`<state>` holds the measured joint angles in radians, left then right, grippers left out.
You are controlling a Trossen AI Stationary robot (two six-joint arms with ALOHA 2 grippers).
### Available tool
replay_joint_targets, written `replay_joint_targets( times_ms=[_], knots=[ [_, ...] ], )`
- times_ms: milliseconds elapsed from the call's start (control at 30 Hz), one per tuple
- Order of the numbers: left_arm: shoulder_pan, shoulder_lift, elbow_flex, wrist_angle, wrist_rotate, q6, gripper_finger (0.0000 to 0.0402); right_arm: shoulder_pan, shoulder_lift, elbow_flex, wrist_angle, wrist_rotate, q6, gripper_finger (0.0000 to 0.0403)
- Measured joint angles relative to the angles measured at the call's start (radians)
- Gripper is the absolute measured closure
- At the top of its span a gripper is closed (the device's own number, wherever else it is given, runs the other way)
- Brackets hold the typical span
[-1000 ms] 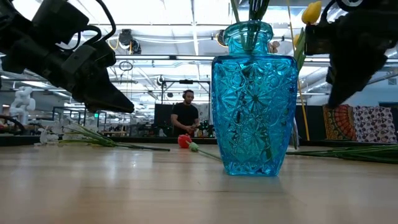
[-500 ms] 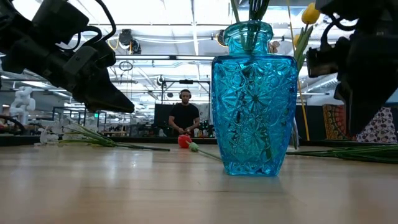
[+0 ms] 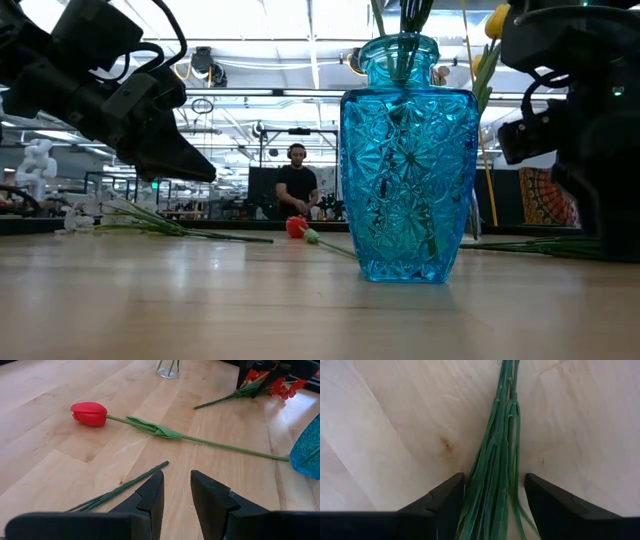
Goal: Sort flowers into vase by color
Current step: Put the orange flowers into the blue vase
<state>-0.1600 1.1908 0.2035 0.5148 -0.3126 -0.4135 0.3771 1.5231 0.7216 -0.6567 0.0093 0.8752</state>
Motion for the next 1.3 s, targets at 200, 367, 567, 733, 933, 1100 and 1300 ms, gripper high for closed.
replay_joint_targets(
  times_ms=[200,367,567,733,933,1100,1300],
  knots=[
    [0.000,0.000,0.000,0.000,0.000,0.000,0.0299,0.000,0.009,0.001,0.000,-0.004,0.001,0.0198],
    [0.000,0.000,0.000,0.000,0.000,-0.001,0.0299,0.016,0.009,0.000,0.001,0.000,0.003,0.0232],
    [0.001,0.000,0.000,0.001,-0.003,0.000,0.0299,0.024,0.011,-0.001,0.004,-0.013,0.046,0.0335],
    [0.000,0.000,0.000,0.001,-0.003,0.008,0.0299,0.027,-0.003,0.002,-0.003,-0.015,0.075,0.0392],
    [-0.018,0.000,0.028,-0.003,-0.008,0.059,0.0305,0.053,-0.059,0.051,-0.114,0.002,0.128,0.0393],
    [-0.058,0.000,0.086,-0.008,-0.055,0.164,0.0321,0.094,-0.123,0.100,-0.243,0.095,0.191,0.0398],
    [-0.065,0.000,0.149,-0.060,-0.064,0.221,0.0339,0.118,-0.203,0.105,-0.239,0.143,0.217,0.0398]
  ],
)
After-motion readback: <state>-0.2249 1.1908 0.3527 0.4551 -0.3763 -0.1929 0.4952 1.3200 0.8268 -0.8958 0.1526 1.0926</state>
